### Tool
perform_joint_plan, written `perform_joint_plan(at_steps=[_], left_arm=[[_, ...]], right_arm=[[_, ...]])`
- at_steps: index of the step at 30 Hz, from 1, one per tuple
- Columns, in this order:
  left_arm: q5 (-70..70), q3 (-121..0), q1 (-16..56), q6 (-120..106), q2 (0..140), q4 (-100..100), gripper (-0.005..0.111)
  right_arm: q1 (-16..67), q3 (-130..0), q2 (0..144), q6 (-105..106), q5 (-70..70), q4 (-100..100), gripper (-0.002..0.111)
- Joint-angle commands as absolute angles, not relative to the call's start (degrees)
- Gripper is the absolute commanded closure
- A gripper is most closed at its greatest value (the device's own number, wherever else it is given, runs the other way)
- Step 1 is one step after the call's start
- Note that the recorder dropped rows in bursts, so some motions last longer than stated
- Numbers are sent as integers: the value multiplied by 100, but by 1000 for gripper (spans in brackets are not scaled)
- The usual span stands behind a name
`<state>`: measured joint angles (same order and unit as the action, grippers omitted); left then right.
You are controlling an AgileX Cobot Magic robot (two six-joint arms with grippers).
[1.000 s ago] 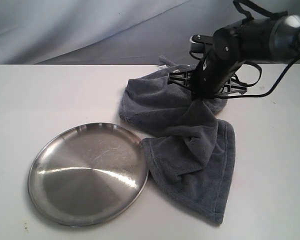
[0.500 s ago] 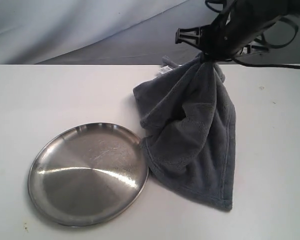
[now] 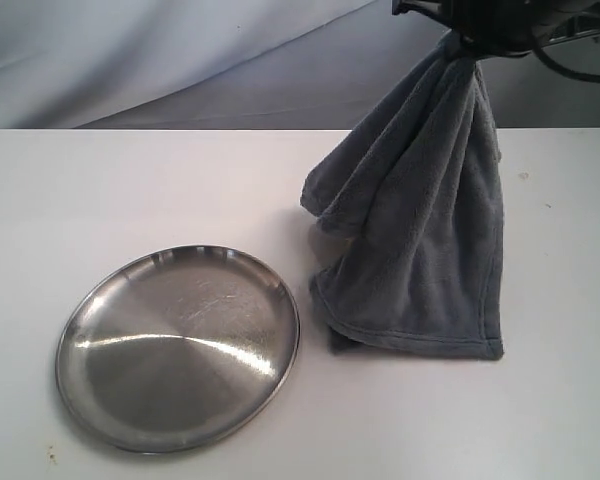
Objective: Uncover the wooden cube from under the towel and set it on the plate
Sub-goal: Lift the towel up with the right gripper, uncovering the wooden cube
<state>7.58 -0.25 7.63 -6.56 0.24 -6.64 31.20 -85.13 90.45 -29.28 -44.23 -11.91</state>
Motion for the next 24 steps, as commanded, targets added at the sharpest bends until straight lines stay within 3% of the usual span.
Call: perform_joint_plan(at_steps=[1, 19, 24], left_arm=[[756, 0, 791, -641, 0, -674, 107], [756, 0, 791, -641, 0, -674, 107], [756, 0, 791, -641, 0, -674, 107]], right_arm=[[3078, -8541, 8730, -2873, -4360, -1301, 108], [3078, -8541, 8155, -2873, -4436, -1266, 108], [3078, -8541, 7955, -3275, -5022, -2174, 108]])
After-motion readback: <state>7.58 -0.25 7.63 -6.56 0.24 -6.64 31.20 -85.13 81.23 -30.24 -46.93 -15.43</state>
